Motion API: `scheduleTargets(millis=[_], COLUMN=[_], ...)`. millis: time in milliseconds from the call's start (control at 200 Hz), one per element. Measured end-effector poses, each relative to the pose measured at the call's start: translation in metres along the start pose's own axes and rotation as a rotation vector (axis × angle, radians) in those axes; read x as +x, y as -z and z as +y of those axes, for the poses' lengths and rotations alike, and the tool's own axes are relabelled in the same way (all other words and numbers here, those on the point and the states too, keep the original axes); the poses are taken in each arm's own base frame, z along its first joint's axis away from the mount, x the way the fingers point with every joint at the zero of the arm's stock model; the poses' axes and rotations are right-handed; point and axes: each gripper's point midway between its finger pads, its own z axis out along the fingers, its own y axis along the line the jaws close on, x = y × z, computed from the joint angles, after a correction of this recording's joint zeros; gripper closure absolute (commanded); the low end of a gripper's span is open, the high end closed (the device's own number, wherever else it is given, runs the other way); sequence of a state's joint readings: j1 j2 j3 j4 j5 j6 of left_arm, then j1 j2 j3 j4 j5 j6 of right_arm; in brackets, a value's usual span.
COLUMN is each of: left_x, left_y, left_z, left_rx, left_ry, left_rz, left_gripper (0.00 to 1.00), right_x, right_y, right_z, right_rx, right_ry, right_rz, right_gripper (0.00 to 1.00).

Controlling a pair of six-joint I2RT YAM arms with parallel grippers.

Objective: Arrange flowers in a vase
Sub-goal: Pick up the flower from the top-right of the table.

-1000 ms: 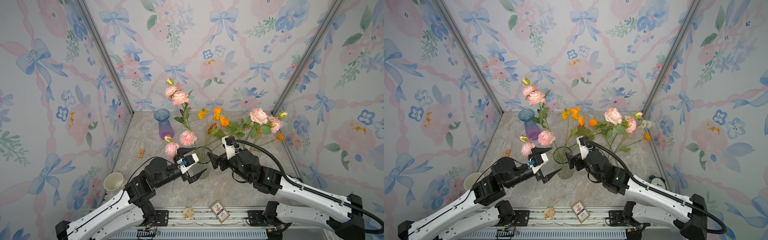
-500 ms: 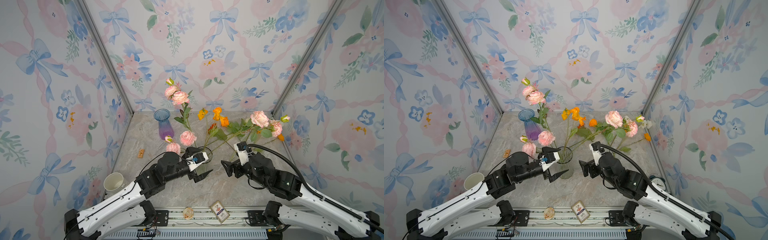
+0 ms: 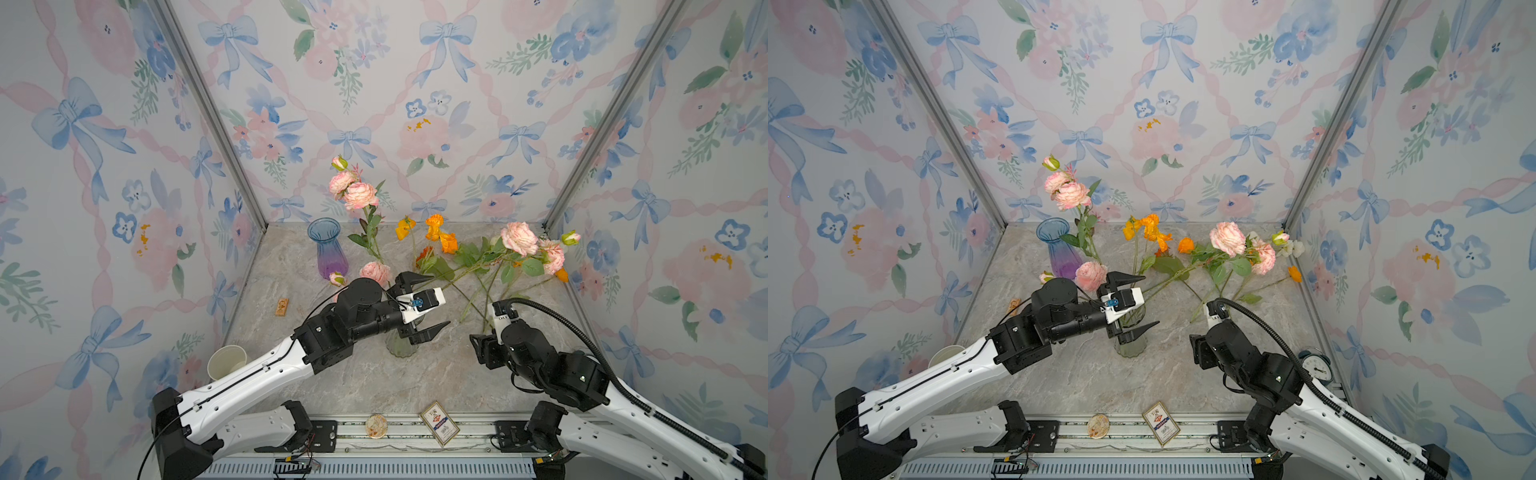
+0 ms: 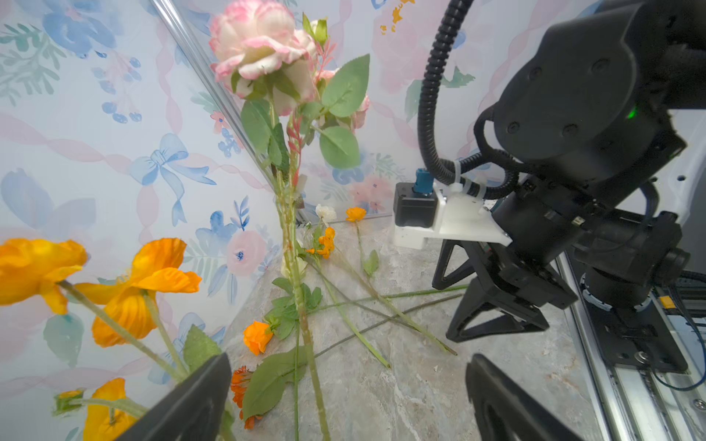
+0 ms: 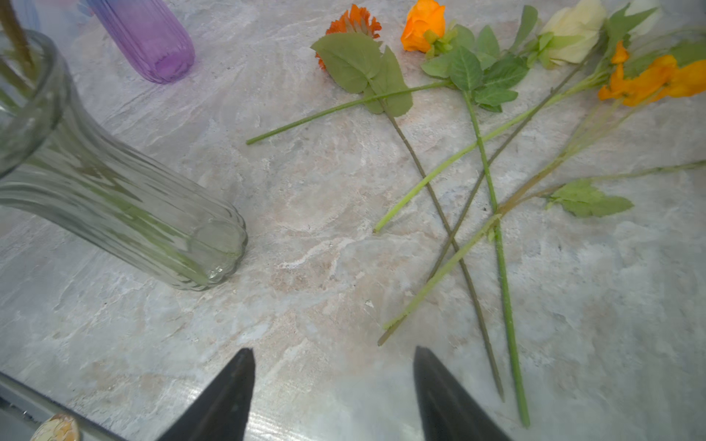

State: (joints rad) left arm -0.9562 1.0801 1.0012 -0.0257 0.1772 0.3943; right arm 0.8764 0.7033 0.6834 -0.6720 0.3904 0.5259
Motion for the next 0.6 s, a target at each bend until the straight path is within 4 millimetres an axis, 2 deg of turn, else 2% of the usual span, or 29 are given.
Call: scheduleTargets(millis=[140,295,425,600], left_x=[0.018,0.019,0.018,0.015], left_y=[0.005,0.007,0.005,0.004], left_z=[-0.015,-0.031,-0.034,-0.039], left_rx=[0.022,0.053,0.06,0.066], left_ry=[-0.001,-0.01,-0.013,-0.018], left_rz=[0.026,0.02,0.015,0.009], left_gripper=[0.02,0.02,0.02,0.02], right_x=[0.025,0.05,0.047,0.048], right_y=[-0.022,-0.04,-0.051,-0.079], right_z=[-0.029,-0.065,-0.096,-0.131], right_rx=[0.124,0.248,0.325,0.351], right_ry=[-0.103,-0.257,-0.411,-0.602], right_rz=[0.058,0.087,0.086,0.169], right_gripper=[0.4,0.36,0.39,0.5])
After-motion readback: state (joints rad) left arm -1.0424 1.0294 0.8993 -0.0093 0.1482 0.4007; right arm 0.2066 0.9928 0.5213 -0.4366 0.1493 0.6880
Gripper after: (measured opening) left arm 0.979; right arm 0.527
